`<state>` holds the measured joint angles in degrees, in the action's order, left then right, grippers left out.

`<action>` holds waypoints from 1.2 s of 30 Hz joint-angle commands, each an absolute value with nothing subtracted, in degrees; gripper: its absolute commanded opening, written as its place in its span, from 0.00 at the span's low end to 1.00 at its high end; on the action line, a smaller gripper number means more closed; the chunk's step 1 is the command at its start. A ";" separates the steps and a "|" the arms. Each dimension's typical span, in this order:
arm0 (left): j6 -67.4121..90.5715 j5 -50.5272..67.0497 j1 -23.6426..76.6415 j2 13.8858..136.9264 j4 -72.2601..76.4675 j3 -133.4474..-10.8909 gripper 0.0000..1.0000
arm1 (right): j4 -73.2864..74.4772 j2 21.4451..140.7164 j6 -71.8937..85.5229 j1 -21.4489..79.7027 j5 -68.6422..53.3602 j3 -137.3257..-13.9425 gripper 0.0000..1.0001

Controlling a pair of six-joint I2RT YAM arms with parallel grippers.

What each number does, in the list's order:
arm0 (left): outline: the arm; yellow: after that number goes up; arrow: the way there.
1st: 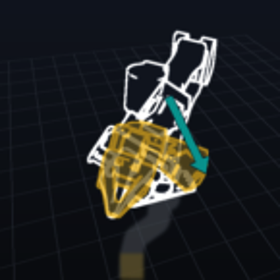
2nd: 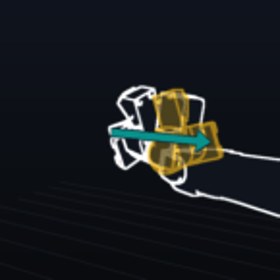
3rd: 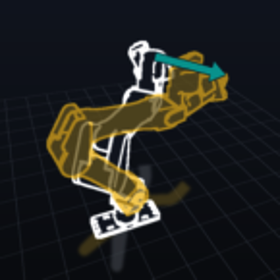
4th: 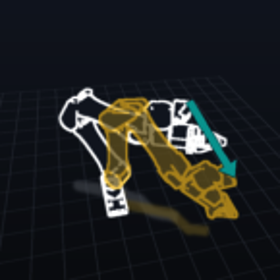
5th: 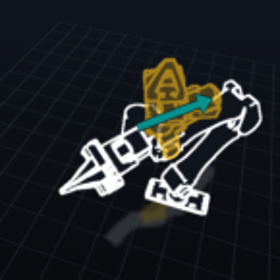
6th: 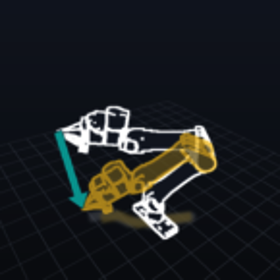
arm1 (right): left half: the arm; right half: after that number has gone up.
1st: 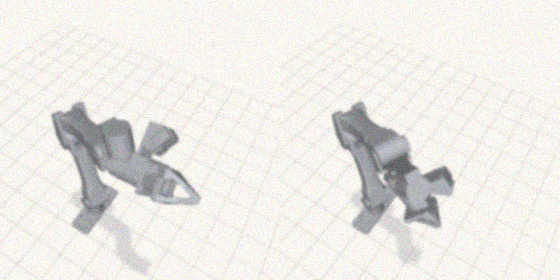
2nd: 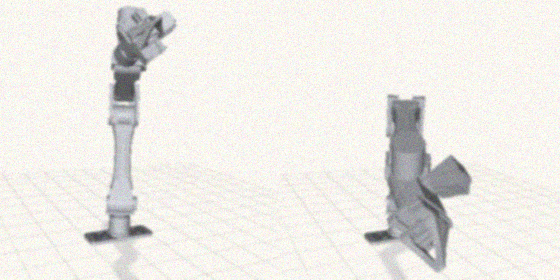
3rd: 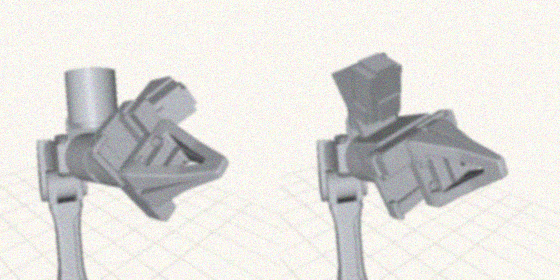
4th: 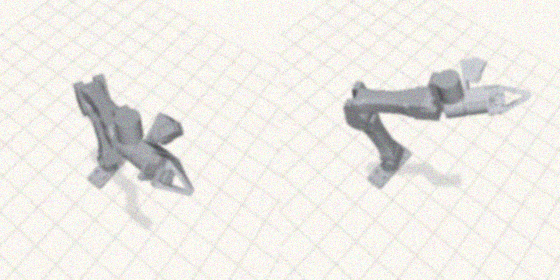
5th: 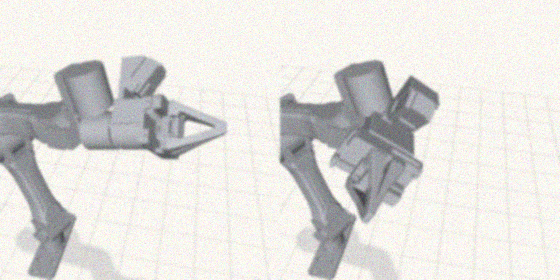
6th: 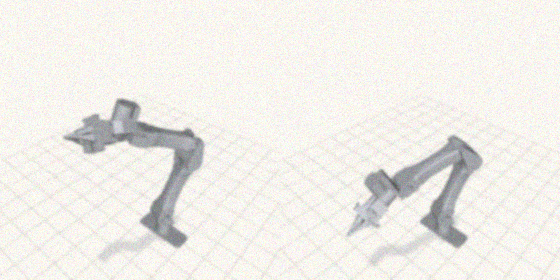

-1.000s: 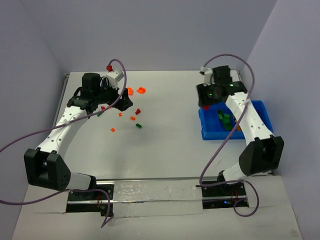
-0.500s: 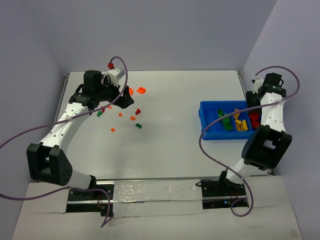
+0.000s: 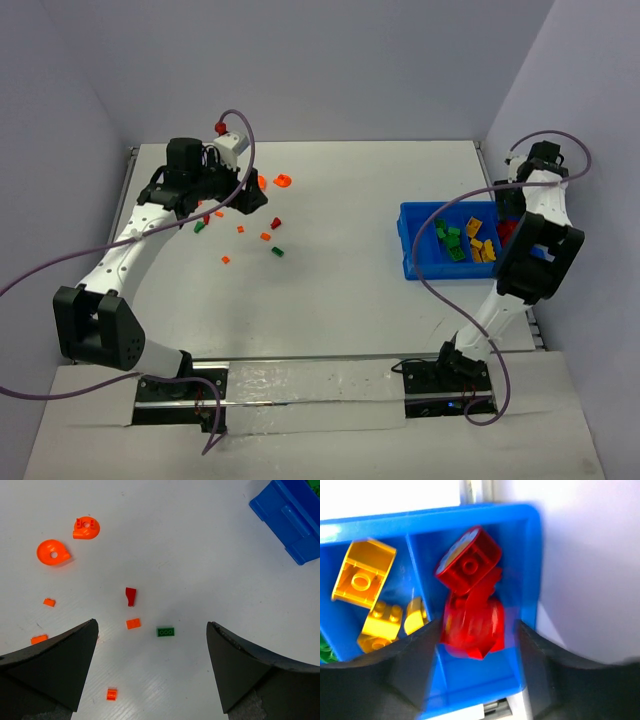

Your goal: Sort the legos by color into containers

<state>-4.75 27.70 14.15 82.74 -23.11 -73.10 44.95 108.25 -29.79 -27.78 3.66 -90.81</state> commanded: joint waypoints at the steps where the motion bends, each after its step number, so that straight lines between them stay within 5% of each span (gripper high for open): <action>1: -5.10 26.58 13.92 82.65 -22.36 -74.69 0.99 | 42.63 110.08 -30.01 -27.72 6.03 -94.80 0.83; 11: -1.89 27.89 10.85 81.70 -20.67 -72.34 0.99 | 47.00 104.38 -27.23 -23.16 0.69 -94.42 0.87; 16: 1.92 31.73 2.86 82.70 -21.26 -70.79 0.99 | 48.15 94.85 -20.70 -8.36 -6.64 -90.91 0.87; 22: 0.39 24.60 -0.33 83.76 -23.79 -68.89 0.95 | 47.10 96.63 -10.72 11.47 -11.04 -94.16 0.84; 29: -1.88 9.89 -1.85 95.19 -25.85 -72.38 0.71 | 46.60 105.94 -4.66 23.37 -12.46 -102.28 0.83; 36: -0.53 5.92 -2.06 104.57 -22.87 -75.21 0.60 | 45.21 105.52 -3.93 25.31 -11.57 -98.77 0.83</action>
<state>-1.48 10.02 -1.70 101.77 -24.99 -71.14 46.51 107.31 -5.70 24.69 -11.91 -99.48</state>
